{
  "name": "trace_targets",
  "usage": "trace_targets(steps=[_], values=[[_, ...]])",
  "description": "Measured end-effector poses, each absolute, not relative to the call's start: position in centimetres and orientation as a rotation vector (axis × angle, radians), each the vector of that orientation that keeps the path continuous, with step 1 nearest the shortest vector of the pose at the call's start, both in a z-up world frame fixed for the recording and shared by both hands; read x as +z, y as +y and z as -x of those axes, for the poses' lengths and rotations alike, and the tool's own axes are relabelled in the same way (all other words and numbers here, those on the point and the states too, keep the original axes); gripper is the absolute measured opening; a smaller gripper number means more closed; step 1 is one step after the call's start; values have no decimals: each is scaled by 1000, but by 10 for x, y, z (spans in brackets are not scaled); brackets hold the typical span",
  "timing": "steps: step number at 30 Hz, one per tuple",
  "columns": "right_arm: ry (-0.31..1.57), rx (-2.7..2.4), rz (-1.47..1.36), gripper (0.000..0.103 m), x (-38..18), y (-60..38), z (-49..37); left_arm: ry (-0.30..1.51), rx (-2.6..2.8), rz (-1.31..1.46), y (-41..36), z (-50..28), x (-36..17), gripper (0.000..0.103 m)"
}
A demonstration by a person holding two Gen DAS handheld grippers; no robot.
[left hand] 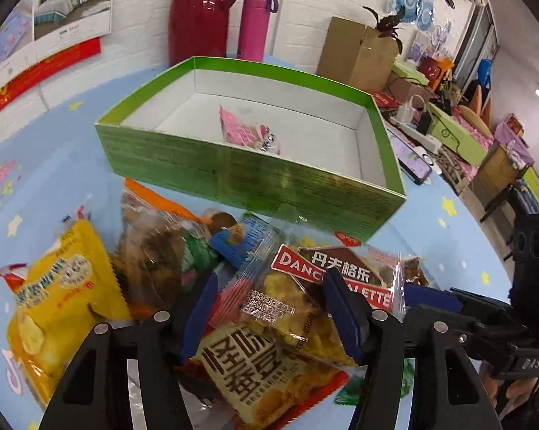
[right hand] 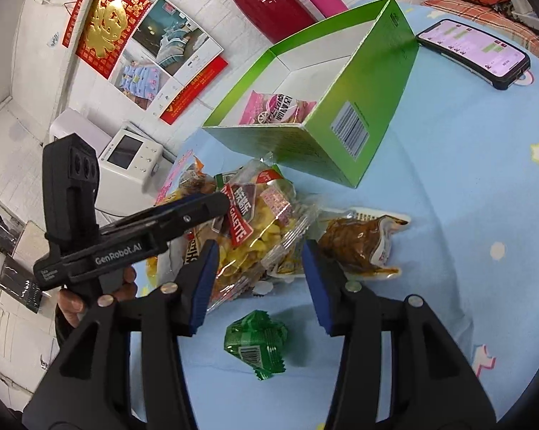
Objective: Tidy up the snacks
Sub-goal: 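Reach the right tool to the Danco Galette bag and grasp it, then lift the Danco Galette bag into the green box and release it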
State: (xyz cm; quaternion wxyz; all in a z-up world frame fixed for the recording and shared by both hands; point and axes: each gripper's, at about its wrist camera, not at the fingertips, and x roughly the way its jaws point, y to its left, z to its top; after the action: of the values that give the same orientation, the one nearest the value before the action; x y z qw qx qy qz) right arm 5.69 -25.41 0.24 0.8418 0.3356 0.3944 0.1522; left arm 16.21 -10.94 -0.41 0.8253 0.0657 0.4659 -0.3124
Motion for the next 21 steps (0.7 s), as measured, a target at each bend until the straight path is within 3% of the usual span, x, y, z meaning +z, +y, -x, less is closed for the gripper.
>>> trace_targets(steps=[6, 13, 21], values=[[830, 295, -718, 53, 3, -263, -51, 1025, -789, -133, -104, -126, -2, 62], [846, 272, -706, 53, 1, -261, -51, 1084, -755, -4, -105, -158, -7, 62], [877, 207, -666, 52, -7, -266, -52, 1106, -834, -81, -128, -149, -20, 62]])
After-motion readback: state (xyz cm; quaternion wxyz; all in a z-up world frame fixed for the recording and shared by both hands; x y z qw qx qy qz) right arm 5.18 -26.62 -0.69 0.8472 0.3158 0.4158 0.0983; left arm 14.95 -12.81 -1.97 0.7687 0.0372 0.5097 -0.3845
